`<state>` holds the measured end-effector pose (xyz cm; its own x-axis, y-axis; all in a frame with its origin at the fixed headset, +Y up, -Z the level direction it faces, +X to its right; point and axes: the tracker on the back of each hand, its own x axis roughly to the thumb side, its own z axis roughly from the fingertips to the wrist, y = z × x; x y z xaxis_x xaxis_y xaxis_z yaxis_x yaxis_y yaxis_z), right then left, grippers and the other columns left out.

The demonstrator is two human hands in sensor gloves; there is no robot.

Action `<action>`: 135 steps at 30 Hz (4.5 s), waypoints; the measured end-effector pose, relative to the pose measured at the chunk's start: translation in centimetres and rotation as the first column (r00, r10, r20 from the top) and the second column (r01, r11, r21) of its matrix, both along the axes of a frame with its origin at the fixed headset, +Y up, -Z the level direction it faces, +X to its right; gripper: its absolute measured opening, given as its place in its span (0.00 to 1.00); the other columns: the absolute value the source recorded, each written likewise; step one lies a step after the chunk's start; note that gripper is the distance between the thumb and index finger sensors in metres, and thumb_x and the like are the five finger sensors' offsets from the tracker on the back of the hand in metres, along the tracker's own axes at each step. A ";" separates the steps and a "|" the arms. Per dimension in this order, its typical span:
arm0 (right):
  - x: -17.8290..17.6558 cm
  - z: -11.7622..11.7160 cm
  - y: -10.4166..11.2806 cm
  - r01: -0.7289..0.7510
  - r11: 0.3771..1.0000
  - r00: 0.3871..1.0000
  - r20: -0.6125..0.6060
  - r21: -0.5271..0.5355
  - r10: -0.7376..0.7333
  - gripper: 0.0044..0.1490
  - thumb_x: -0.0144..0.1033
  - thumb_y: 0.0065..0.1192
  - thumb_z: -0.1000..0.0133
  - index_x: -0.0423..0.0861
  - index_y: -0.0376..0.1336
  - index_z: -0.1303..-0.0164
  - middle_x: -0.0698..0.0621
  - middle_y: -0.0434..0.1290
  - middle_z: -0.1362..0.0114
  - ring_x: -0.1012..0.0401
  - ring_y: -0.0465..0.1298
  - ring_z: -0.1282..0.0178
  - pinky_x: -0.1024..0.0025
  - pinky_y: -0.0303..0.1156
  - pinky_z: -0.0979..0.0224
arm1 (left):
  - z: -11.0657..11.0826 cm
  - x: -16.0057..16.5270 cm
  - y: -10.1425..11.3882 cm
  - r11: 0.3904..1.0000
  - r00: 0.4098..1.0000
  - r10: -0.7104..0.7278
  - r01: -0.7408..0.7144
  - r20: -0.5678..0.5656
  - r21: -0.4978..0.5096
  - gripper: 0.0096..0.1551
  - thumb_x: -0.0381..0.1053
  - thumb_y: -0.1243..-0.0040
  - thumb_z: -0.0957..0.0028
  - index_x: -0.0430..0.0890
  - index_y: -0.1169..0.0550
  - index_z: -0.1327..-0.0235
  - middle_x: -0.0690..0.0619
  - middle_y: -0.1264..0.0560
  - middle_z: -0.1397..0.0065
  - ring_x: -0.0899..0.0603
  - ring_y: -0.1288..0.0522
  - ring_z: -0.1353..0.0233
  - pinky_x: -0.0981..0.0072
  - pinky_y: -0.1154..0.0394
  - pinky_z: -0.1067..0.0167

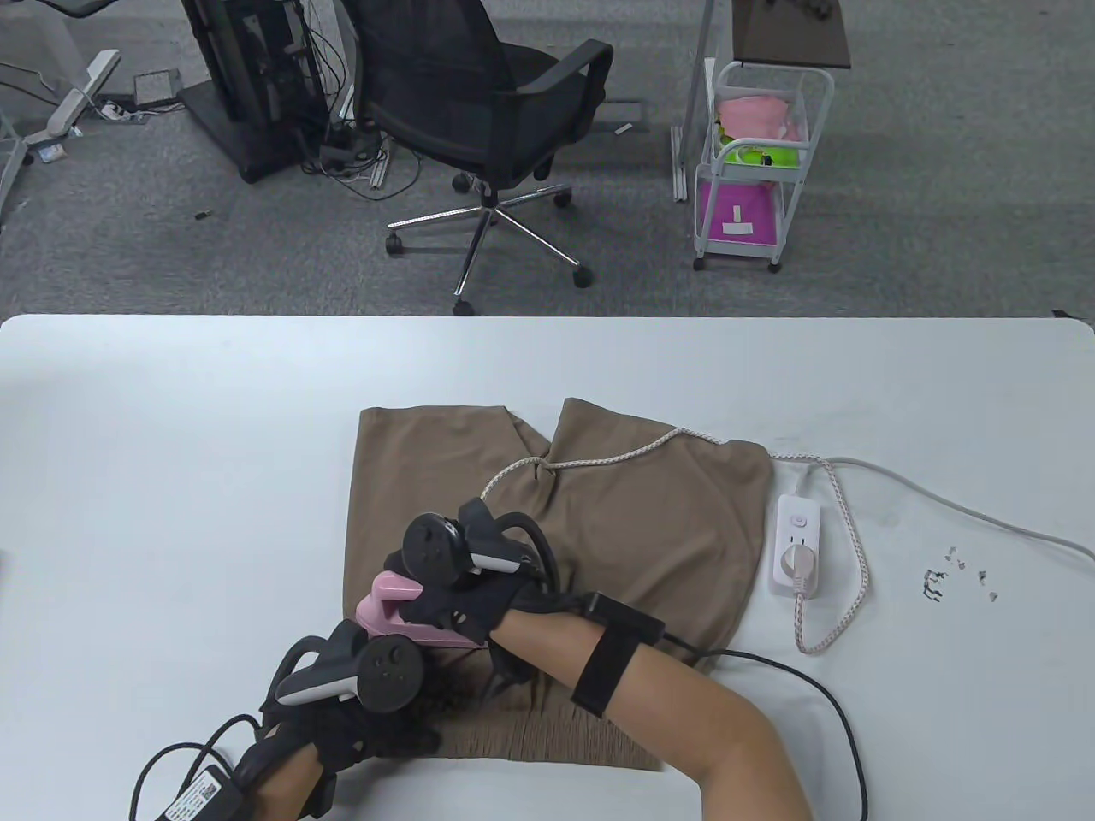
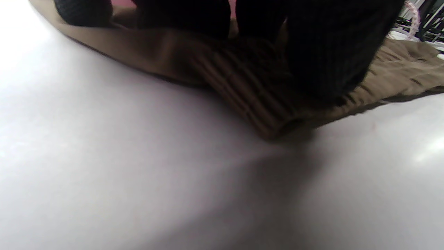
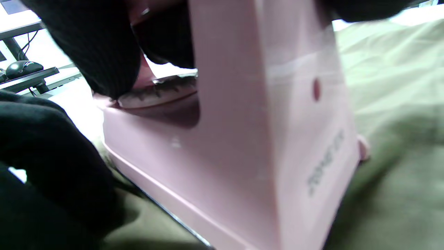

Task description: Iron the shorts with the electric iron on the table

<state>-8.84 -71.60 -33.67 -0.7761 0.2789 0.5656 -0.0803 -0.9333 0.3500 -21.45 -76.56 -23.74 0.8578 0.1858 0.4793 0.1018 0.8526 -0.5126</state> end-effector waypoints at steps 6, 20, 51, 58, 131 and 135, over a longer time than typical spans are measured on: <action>2.9 0.4 0.0 -0.008 1.000 1.000 0.029 0.003 0.008 0.36 0.57 0.76 0.42 0.64 0.63 0.25 0.61 0.76 0.46 0.64 0.80 0.58 0.53 0.77 0.62 | 0.0 0.0 0.0 1.000 1.000 -0.001 0.001 0.000 0.001 0.43 0.68 0.33 0.53 0.64 0.38 0.25 0.55 0.45 0.18 0.44 0.38 0.25 0.31 0.43 0.24; 9.3 -0.2 -0.2 0.145 0.974 0.977 0.179 -0.174 -0.113 0.35 0.59 0.74 0.42 0.63 0.64 0.25 0.61 0.76 0.44 0.63 0.80 0.57 0.52 0.77 0.59 | 0.0 0.0 -0.1 1.000 1.000 -0.002 0.002 0.000 0.001 0.43 0.68 0.33 0.53 0.65 0.38 0.25 0.56 0.42 0.20 0.44 0.37 0.26 0.31 0.43 0.24; 27.0 -8.6 8.4 0.761 0.612 0.406 0.579 0.215 -0.707 0.31 0.41 0.83 0.47 0.60 0.66 0.37 0.56 0.69 0.29 0.55 0.75 0.25 0.41 0.64 0.22 | -0.5 -1.1 4.3 0.980 0.987 0.129 -0.113 -0.095 0.164 0.35 0.67 0.43 0.45 0.57 0.31 0.25 0.50 0.35 0.18 0.37 0.33 0.22 0.28 0.42 0.25; 29.8 -12.4 6.2 0.719 0.560 0.188 0.661 0.411 -0.726 0.32 0.40 0.85 0.48 0.61 0.65 0.38 0.57 0.68 0.29 0.56 0.74 0.25 0.44 0.65 0.22 | -0.7 -2.4 5.6 0.893 0.938 0.266 -0.152 -0.224 0.424 0.36 0.67 0.44 0.45 0.56 0.32 0.24 0.48 0.37 0.17 0.35 0.36 0.20 0.27 0.43 0.25; 26.4 -7.3 6.3 -0.015 0.990 0.791 0.608 0.138 -0.072 0.40 0.61 0.59 0.35 0.56 0.55 0.14 0.47 0.58 0.14 0.42 0.62 0.16 0.36 0.59 0.23 | 0.1 -2.9 5.7 0.844 0.917 0.347 -0.213 -0.197 0.492 0.36 0.67 0.44 0.45 0.55 0.30 0.25 0.49 0.32 0.19 0.35 0.32 0.22 0.27 0.42 0.26; 27.7 -5.6 4.8 -0.135 0.986 0.810 0.585 0.099 0.052 0.42 0.61 0.58 0.35 0.55 0.54 0.13 0.46 0.58 0.14 0.43 0.60 0.15 0.36 0.58 0.22 | 0.2 -2.8 5.6 0.846 0.920 0.344 -0.215 -0.189 0.488 0.36 0.67 0.45 0.45 0.54 0.30 0.25 0.49 0.32 0.20 0.35 0.31 0.22 0.27 0.42 0.26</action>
<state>18.87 -66.82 -39.29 -0.9891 0.1445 0.0293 -0.1390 -0.9801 0.1420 -24.22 -70.98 -23.54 0.9061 0.2560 0.3369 -0.2580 0.9653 -0.0397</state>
